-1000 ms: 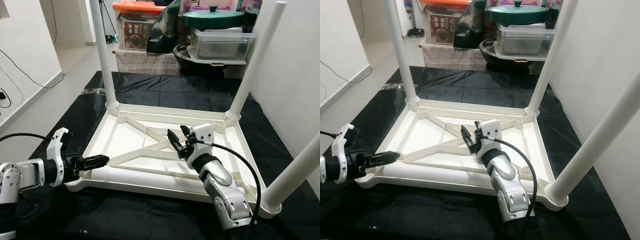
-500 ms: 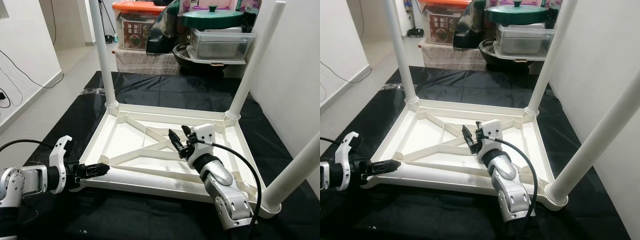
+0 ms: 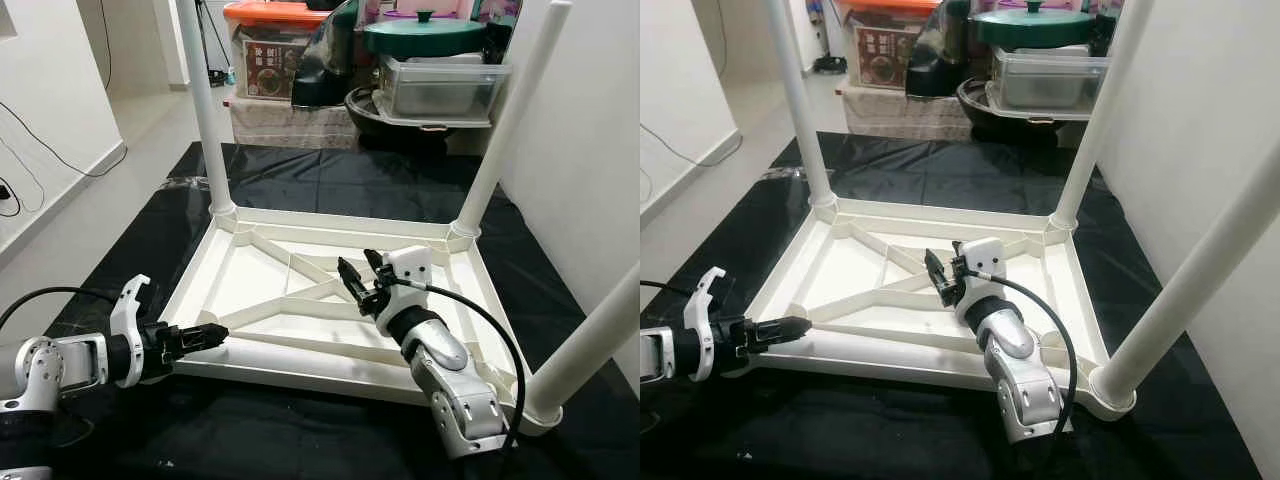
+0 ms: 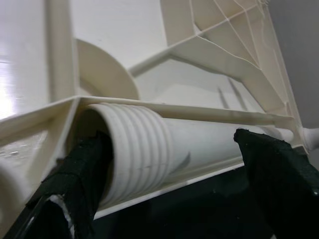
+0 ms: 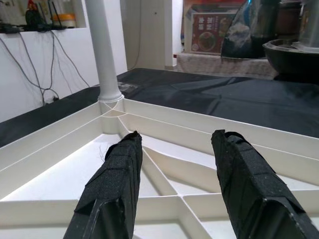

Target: Building children table

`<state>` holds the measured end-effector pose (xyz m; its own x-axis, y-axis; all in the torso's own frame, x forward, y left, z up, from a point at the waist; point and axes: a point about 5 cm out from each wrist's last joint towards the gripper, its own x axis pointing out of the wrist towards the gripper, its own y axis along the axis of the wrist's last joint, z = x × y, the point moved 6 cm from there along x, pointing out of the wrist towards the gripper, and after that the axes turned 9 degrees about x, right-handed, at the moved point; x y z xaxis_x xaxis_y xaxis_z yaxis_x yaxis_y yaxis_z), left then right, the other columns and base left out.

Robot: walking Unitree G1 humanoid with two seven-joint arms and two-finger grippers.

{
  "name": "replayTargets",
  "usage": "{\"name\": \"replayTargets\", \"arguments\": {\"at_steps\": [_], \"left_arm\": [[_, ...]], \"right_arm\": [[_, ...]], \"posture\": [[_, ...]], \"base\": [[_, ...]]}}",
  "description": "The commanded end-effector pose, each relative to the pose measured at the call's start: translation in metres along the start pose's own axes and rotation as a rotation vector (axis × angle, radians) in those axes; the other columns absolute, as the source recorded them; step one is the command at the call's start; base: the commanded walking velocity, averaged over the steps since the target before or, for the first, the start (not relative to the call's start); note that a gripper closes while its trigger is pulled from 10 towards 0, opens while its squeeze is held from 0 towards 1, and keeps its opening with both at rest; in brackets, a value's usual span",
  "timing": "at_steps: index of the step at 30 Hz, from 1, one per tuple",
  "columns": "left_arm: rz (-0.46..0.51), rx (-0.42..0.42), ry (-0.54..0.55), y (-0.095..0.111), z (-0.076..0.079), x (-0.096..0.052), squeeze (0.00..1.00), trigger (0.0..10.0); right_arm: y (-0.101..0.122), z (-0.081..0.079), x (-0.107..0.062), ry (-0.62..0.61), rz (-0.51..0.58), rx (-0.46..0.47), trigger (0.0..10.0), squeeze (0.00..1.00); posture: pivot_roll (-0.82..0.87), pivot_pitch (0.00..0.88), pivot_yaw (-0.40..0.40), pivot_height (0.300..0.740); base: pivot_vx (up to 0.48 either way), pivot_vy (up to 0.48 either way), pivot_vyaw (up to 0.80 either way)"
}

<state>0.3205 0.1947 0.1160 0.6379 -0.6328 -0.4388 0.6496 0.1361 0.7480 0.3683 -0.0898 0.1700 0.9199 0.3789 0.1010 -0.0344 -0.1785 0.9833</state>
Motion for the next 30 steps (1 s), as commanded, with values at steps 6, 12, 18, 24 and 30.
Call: {"name": "replayTargets", "arguments": {"at_steps": [6,12,18,24,30], "left_arm": [[-0.083,-0.028,-0.079,-0.019,0.01,0.011,0.0,10.0],[-0.12,0.025,-0.278,-0.019,0.042,-0.001,0.0,10.0],[-0.109,0.042,-0.41,-0.012,0.062,-0.013,0.0,10.0],[-0.05,0.049,-0.446,0.001,0.064,-0.018,0.0,10.0],[-0.035,0.038,-0.445,0.0,0.06,-0.019,0.0,10.0]], "right_arm": [[0.009,0.002,-0.001,-0.006,0.018,-0.007,10.0,0.0],[0.012,-0.001,0.0,-0.006,0.027,-0.004,10.0,0.0],[0.014,-0.003,0.001,-0.004,0.037,0.003,10.0,0.0],[0.017,-0.003,0.002,-0.004,0.044,0.007,10.0,0.0],[0.018,-0.002,0.002,-0.005,0.048,0.007,10.0,0.0]], "posture": [[0.06,0.039,-0.049,0.74],[0.07,0.04,-0.044,0.74],[0.07,0.039,-0.042,0.74],[0.07,0.039,-0.039,0.74],[0.07,0.041,-0.039,0.74]], "base": [[0.0,0.0,0.0],[0.0,0.0,0.0],[0.0,0.0,0.0],[0.0,0.0,0.0],[0.0,0.0,0.0]]}}
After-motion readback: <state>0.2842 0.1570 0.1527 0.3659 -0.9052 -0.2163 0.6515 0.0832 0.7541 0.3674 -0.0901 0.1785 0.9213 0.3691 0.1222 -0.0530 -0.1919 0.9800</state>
